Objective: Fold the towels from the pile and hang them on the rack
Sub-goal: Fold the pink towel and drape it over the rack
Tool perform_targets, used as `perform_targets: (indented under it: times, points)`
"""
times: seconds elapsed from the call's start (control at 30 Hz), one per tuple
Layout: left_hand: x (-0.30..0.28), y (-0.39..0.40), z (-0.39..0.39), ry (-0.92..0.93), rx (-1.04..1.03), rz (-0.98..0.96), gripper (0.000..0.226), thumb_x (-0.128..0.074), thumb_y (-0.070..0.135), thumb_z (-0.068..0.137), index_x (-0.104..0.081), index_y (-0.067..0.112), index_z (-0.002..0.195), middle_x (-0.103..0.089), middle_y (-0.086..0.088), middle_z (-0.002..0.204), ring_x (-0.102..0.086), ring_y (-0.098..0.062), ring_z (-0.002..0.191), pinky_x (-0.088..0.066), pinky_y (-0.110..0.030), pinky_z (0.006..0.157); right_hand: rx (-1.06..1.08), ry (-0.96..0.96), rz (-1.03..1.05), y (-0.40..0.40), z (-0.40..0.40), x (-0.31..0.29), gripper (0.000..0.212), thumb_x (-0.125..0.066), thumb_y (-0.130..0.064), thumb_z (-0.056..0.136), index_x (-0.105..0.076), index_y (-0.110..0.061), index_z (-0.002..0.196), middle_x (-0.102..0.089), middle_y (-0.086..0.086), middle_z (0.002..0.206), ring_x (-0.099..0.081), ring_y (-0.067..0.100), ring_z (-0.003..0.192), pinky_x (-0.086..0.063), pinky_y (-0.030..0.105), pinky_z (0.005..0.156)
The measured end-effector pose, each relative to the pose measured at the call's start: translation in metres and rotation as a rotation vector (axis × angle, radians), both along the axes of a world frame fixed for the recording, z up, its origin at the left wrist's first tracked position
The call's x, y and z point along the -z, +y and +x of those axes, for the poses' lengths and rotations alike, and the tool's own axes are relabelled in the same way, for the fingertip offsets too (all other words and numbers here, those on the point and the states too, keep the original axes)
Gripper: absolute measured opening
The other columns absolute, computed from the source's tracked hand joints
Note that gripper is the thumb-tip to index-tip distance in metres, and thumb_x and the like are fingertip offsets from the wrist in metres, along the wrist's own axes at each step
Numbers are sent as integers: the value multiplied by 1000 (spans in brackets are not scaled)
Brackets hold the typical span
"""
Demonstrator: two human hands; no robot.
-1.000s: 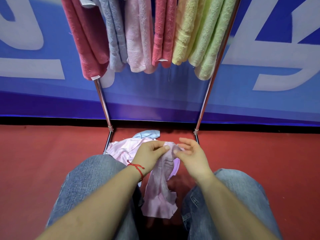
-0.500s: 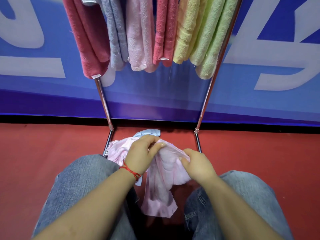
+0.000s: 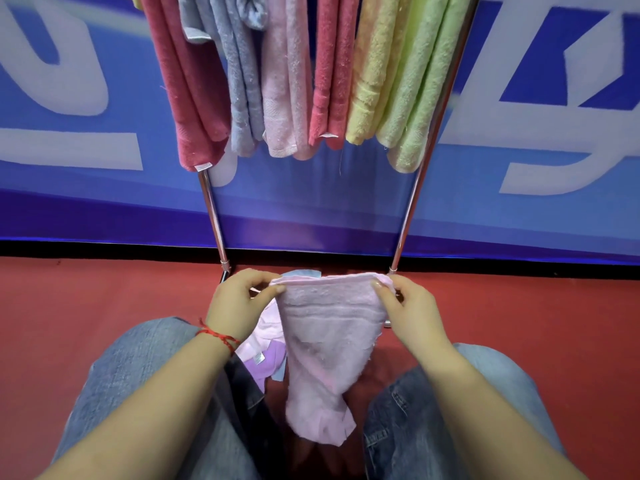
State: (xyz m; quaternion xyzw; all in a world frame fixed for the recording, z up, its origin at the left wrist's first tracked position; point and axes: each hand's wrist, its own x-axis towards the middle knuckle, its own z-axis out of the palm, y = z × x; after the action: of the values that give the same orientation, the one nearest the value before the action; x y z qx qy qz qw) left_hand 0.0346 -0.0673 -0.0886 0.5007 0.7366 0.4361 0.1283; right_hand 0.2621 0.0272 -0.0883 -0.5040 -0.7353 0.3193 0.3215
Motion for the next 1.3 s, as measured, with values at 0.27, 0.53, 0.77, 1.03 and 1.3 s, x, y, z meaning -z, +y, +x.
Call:
perform_targets:
  times: [0.27, 0.53, 0.77, 1.03, 1.3]
  points:
    - [-38, -17, -8, -46, -4, 21, 14, -66, 18, 85, -62, 16, 71, -60, 3, 64, -49, -1, 57, -38, -10, 59, -38, 47, 71, -8, -3, -53, 25, -70, -19, 81, -53, -29, 67, -55, -11, 62, -48, 2, 55, -37, 12, 56]
    - [-125, -25, 0, 99, -30, 201, 28, -53, 26, 93, -63, 4, 78, -62, -11, 73, -54, -22, 72, -35, -27, 62, -4, 175, 225, -21, -3, -146, 19, -64, -23, 86, -55, -27, 70, -61, -3, 67, -61, 15, 62, -44, 22, 59]
    - [-183, -37, 19, 5, -47, 480, 16, -55, 19, 92, -69, 12, 91, -66, -2, 87, -60, -18, 85, -44, -27, 79, 28, 390, 347, -56, 7, -195, 10, -61, -22, 89, -59, -25, 79, -68, -6, 80, -64, 10, 79, -50, 24, 70]
    - [-160, -57, 33, -200, -84, 281, 13, -60, 17, 89, -67, 11, 81, -65, 6, 76, -56, -8, 73, -39, -1, 62, 149, 342, 339, -69, 12, -157, 20, -65, -24, 86, -53, -30, 72, -59, -7, 72, -53, 11, 73, -37, 18, 62]
    - [-111, -63, 67, -1376, -44, 32, 27, -49, 9, 94, -58, 8, 68, -56, 4, 41, -47, -4, 31, -34, -10, 32, 359, 392, 131, -86, 6, -113, 26, -69, -16, 81, -47, -21, 67, -52, -4, 61, -48, 10, 57, -37, 10, 56]
